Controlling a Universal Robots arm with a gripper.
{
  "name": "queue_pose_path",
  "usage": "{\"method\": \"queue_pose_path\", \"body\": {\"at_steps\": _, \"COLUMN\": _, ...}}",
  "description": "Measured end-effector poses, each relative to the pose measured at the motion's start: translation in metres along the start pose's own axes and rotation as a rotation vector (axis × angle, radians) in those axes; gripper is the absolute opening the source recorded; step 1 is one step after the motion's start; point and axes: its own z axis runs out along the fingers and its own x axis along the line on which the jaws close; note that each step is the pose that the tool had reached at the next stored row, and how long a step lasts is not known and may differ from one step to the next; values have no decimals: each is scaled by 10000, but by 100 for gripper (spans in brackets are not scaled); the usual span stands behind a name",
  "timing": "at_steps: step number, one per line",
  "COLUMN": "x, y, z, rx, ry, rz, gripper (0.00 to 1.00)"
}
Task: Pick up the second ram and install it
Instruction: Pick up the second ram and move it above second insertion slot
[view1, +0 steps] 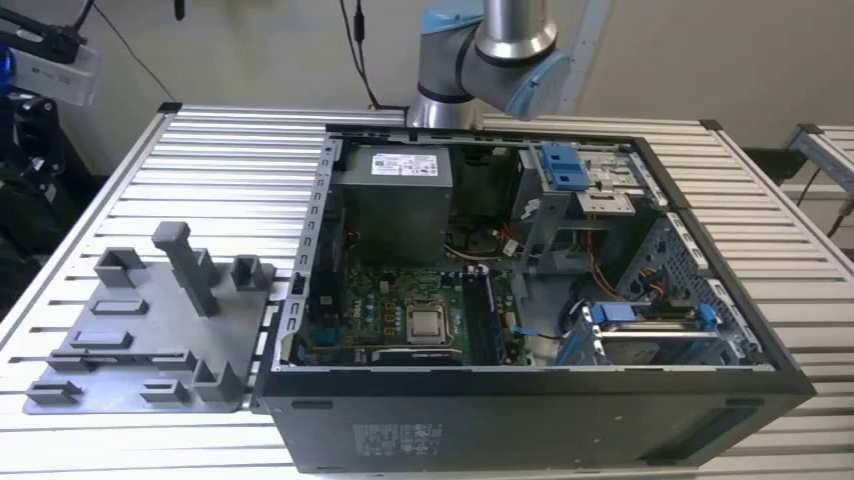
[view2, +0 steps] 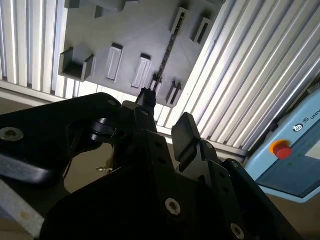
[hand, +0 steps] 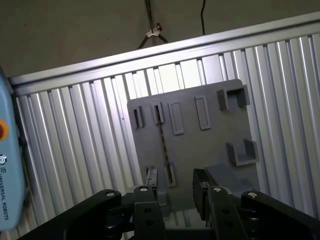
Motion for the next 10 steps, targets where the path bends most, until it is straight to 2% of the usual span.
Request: {"method": "queue_pose_path", "body": {"at_steps": 10, "x": -1, "y": -5, "z": 115, "rx": 24, "ry": -5, "rz": -4, "gripper": 42}}
